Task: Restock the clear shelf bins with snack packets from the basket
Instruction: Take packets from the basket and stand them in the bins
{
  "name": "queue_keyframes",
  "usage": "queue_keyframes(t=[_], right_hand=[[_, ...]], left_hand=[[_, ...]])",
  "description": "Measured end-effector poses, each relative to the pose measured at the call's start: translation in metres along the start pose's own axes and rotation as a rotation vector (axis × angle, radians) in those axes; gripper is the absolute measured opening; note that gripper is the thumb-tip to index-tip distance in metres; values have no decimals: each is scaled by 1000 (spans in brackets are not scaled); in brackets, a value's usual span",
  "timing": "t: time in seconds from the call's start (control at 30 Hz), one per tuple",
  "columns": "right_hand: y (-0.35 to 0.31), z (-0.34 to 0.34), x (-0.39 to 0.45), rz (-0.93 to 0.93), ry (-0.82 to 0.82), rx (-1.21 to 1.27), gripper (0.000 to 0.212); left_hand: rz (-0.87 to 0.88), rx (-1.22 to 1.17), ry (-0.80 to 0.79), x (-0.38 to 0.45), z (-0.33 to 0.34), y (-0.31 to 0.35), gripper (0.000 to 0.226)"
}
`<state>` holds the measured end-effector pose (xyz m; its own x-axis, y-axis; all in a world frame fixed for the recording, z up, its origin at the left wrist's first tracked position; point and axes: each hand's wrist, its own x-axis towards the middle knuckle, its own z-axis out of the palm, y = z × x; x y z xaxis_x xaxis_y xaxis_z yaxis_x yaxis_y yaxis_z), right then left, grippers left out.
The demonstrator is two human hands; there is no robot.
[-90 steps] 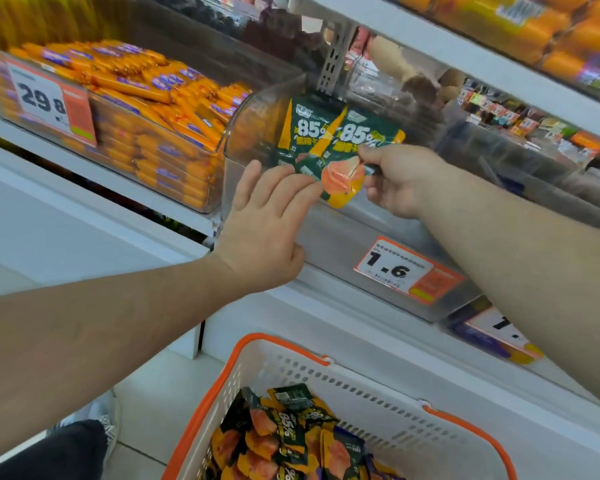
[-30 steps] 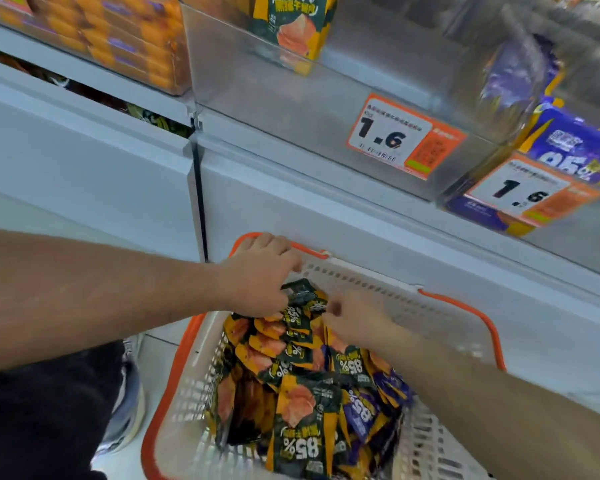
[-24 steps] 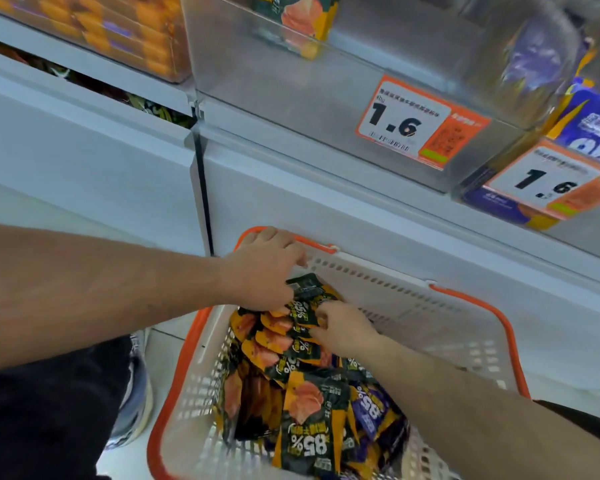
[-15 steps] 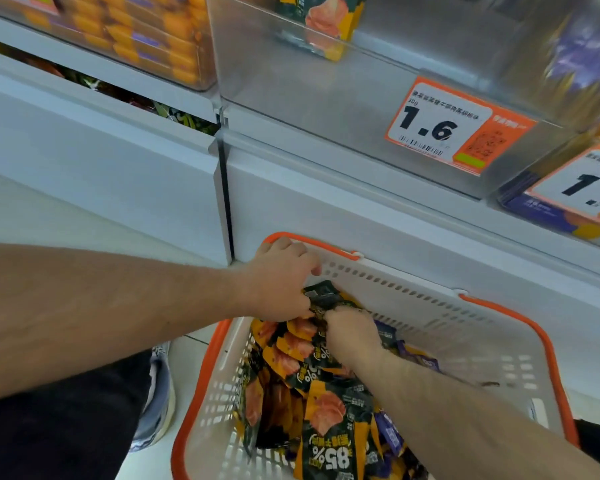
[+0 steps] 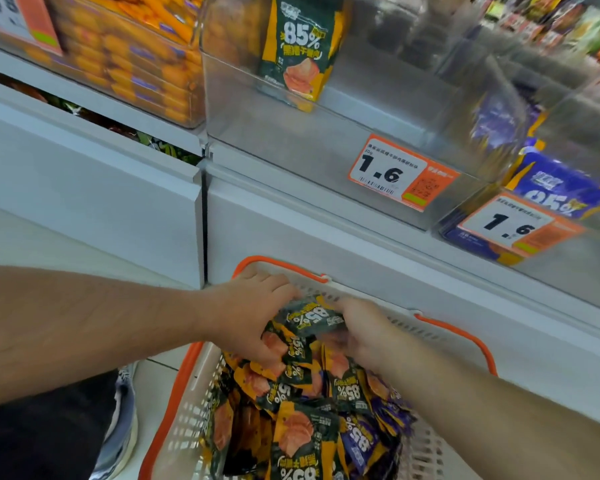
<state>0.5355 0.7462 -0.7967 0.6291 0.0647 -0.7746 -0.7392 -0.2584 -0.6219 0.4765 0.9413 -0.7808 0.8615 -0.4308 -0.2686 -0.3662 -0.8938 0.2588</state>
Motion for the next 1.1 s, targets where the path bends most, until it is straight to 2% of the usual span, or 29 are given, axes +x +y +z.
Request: queue_keyframes(t=[0.07, 0.13, 0.23, 0.27, 0.37, 0.47, 0.5, 0.67, 0.83, 0.9, 0.97, 1.0, 1.1], right_hand=[[-9, 1, -14, 31, -8, 71, 20], [-16, 3, -29, 46, -24, 96, 19], [-23, 2, -43, 6, 3, 50, 32], [-24, 0, -45, -27, 40, 41, 31], [-27, -3, -52, -179, 127, 50, 16], [-30, -2, -65, -335, 10, -53, 20], [-32, 0, -69, -386, -15, -99, 15], [-58, 5, -88, -668, 46, -262, 9], [-99, 9, -105, -859, 88, -311, 8], [-114, 10, -110, -899, 107, -253, 9], [-126, 11, -115, -884, 78, -149, 11], [-129, 11, -118, -842, 40, -88, 13], [-133, 11, -124, -665, -81, 111, 10]], left_hand=[[16, -54, 108, -1, 2, 1, 80], [-9, -177, 262, -2, 1, 2, 50], [-188, -451, 408, -1, -11, 1, 11], [-235, -544, 431, -1, -16, 0, 6], [-296, -789, 448, 0, -28, -6, 6], [-279, -972, 429, -1, -33, -3, 7], [-262, -1020, 417, -1, -34, 0, 8], [-212, -1131, 470, -1, -49, 8, 4], [-161, -1265, 530, -2, -77, 7, 25], [-142, -1344, 484, -4, -87, 7, 29], [-107, -1439, 463, -6, -94, 8, 22], [-91, -1474, 478, -6, -98, 8, 21], [-45, -1498, 596, -9, -112, 10, 39]])
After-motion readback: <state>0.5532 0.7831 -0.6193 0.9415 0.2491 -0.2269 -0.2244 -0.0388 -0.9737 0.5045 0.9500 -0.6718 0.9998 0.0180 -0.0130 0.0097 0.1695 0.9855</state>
